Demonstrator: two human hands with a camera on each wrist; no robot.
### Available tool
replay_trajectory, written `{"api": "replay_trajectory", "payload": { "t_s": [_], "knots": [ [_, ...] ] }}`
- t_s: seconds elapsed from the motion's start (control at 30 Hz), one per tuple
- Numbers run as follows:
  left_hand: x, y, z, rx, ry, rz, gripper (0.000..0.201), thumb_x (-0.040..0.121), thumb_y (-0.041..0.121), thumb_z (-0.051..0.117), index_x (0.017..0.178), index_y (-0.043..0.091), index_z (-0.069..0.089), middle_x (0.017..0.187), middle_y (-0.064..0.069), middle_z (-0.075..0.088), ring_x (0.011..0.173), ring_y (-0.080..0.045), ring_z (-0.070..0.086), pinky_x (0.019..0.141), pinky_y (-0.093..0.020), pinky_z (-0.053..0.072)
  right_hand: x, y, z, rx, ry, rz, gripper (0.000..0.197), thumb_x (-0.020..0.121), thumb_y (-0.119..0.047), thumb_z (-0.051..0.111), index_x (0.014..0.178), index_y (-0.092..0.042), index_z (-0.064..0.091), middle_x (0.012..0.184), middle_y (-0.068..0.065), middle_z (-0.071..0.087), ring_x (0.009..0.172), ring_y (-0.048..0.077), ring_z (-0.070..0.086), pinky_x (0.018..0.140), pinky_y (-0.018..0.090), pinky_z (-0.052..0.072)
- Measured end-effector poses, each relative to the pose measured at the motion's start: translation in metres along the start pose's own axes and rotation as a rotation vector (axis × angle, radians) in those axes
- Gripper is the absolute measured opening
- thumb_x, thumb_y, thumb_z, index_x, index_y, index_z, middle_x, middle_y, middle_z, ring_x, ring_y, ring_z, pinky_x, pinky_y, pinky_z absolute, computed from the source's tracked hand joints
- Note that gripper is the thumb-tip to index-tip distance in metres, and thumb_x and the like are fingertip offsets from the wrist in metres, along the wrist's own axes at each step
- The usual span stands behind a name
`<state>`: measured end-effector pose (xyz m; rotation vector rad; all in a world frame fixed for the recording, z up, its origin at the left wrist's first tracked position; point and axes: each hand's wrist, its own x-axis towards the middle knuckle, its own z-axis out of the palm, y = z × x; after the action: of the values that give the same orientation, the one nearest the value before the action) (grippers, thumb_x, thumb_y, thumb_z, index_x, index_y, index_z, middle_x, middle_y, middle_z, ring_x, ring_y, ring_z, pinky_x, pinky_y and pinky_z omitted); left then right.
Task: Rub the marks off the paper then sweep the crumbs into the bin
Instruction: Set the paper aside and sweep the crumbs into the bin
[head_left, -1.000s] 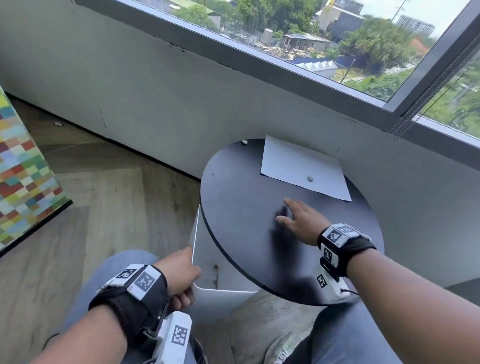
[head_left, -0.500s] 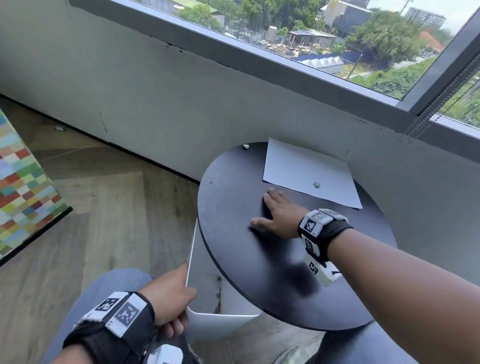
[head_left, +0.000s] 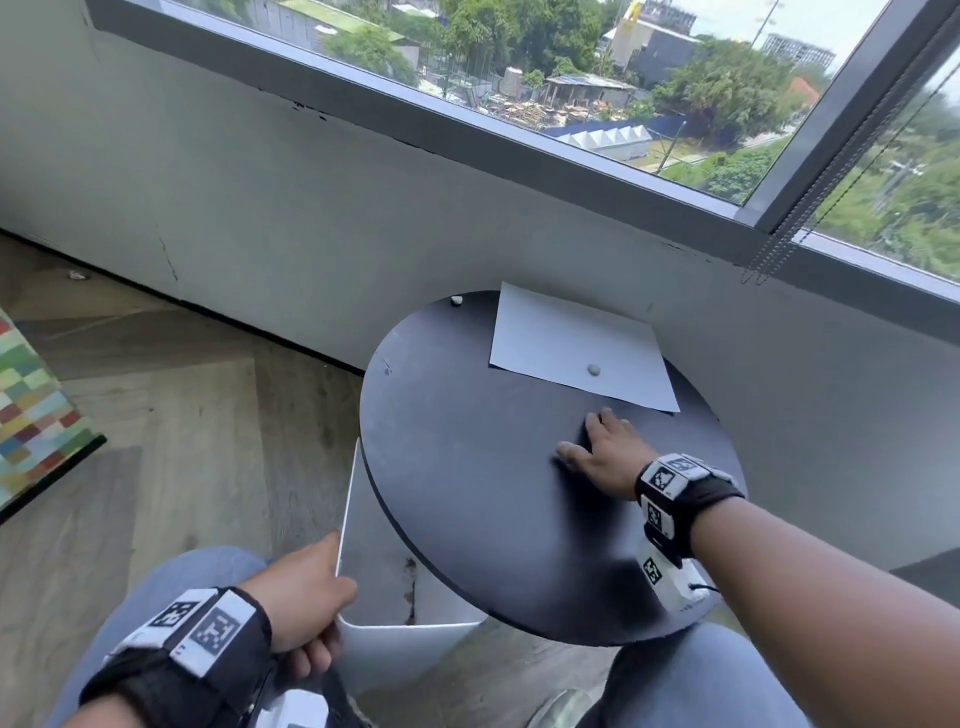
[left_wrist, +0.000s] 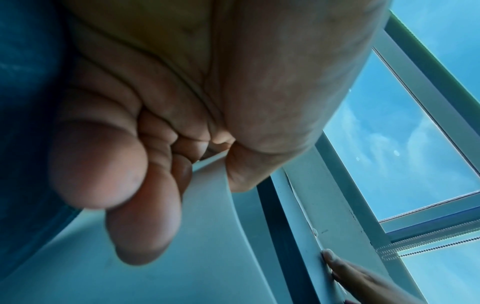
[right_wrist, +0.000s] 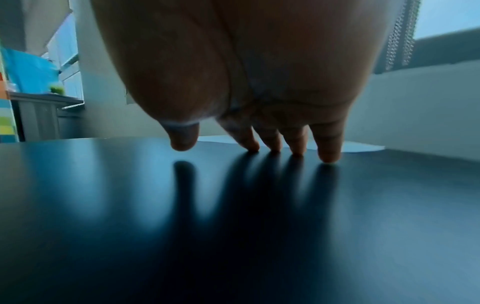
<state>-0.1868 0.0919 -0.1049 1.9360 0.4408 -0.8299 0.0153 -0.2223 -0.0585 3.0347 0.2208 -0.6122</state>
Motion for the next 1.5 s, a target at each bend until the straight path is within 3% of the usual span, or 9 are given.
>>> {"api": "replay_trajectory", "payload": {
  "t_s": [0.1,0.23,0.33,0.43,0.5,0.67,0.9,1.13,1.5],
  "knots": [
    [0.0,0.001,-0.001,0.016,0.006,0.0,0.033,0.087,0.008,0.031,0.11,0.026,0.045,0.065,-0.017,0.07,0.049,-0.026,0.059,0.044,-0.03,0.047,-0.041,-0.03,0.016,-0.027,-0.055,-0.18,0.097,0.09,-0.079,0.031,0.161,-0.017,0.008,0.169,0.006,-0.005,0.155,0.029,-0.004,0.125,0.047,0.009],
    [-0.003,0.005,0.0,-0.005,0.01,-0.001,0.03,0.09,0.007,0.032,0.109,0.026,0.046,0.064,-0.018,0.067,0.047,-0.024,0.055,0.041,-0.027,0.043,-0.11,-0.058,0.017,-0.016,-0.169,-0.687,0.097,0.085,-0.08,0.031,0.162,-0.025,0.009,0.168,-0.01,-0.005,0.154,0.006,-0.009,0.125,0.028,0.0],
    [-0.003,0.003,0.001,-0.023,0.007,0.003,0.031,0.09,0.007,0.031,0.109,0.027,0.046,0.063,-0.018,0.066,0.046,-0.024,0.053,0.042,-0.026,0.042,-0.089,-0.026,0.009,0.134,-0.016,-0.504,0.095,0.087,-0.076,0.036,0.162,-0.024,0.011,0.169,-0.011,0.001,0.154,0.003,-0.003,0.125,0.026,0.003],
    [-0.002,0.002,0.002,-0.056,-0.006,-0.003,0.035,0.088,0.007,0.03,0.11,0.028,0.048,0.064,-0.02,0.064,0.046,-0.023,0.051,0.042,-0.025,0.04,-0.044,0.029,0.005,0.176,0.048,-0.013,0.084,0.097,-0.064,0.042,0.159,-0.012,0.019,0.169,0.007,0.01,0.156,0.02,0.008,0.124,0.032,0.01],
    [-0.003,0.002,0.004,-0.079,0.003,-0.02,0.037,0.087,0.007,0.029,0.109,0.029,0.048,0.063,-0.02,0.061,0.044,-0.023,0.048,0.043,-0.023,0.036,-0.029,0.044,0.013,0.162,0.004,0.122,0.084,0.091,-0.073,0.035,0.147,-0.01,0.035,0.159,0.014,0.025,0.151,0.033,0.019,0.121,0.041,0.02],
    [-0.001,0.002,0.004,-0.064,0.033,-0.026,0.029,0.085,0.009,0.029,0.106,0.024,0.043,0.062,-0.019,0.063,0.045,-0.023,0.05,0.045,-0.024,0.039,-0.06,-0.048,0.035,0.039,-0.027,-0.057,0.093,0.09,-0.079,0.027,0.159,-0.02,0.01,0.169,0.0,-0.004,0.154,0.033,-0.002,0.119,0.057,0.016],
    [-0.009,0.006,0.003,-0.08,0.037,0.024,0.03,0.085,0.007,0.032,0.108,0.023,0.044,0.06,-0.019,0.065,0.043,-0.025,0.055,0.042,-0.025,0.043,-0.106,-0.14,0.018,0.061,-0.162,-0.709,0.083,0.098,-0.066,0.038,0.161,-0.022,0.01,0.17,-0.004,-0.001,0.155,0.014,-0.003,0.126,0.039,0.007],
    [-0.005,0.004,0.005,-0.116,0.027,-0.005,0.04,0.085,0.007,0.028,0.117,0.027,0.043,0.06,-0.018,0.061,0.042,-0.023,0.052,0.04,-0.022,0.039,-0.026,-0.108,-0.017,0.093,-0.035,-0.317,0.083,0.1,-0.06,0.041,0.161,-0.015,0.008,0.17,0.004,0.0,0.156,0.019,0.001,0.124,0.033,0.003],
    [0.0,-0.001,0.005,-0.169,0.0,-0.041,0.039,0.081,0.01,0.028,0.113,0.026,0.043,0.064,-0.021,0.062,0.048,-0.026,0.051,0.045,-0.025,0.04,-0.011,-0.177,0.007,-0.158,0.036,-0.54,0.08,0.09,-0.08,0.027,0.158,-0.043,0.005,0.169,0.001,0.002,0.153,0.027,0.005,0.122,0.048,0.016]
  ]
}}
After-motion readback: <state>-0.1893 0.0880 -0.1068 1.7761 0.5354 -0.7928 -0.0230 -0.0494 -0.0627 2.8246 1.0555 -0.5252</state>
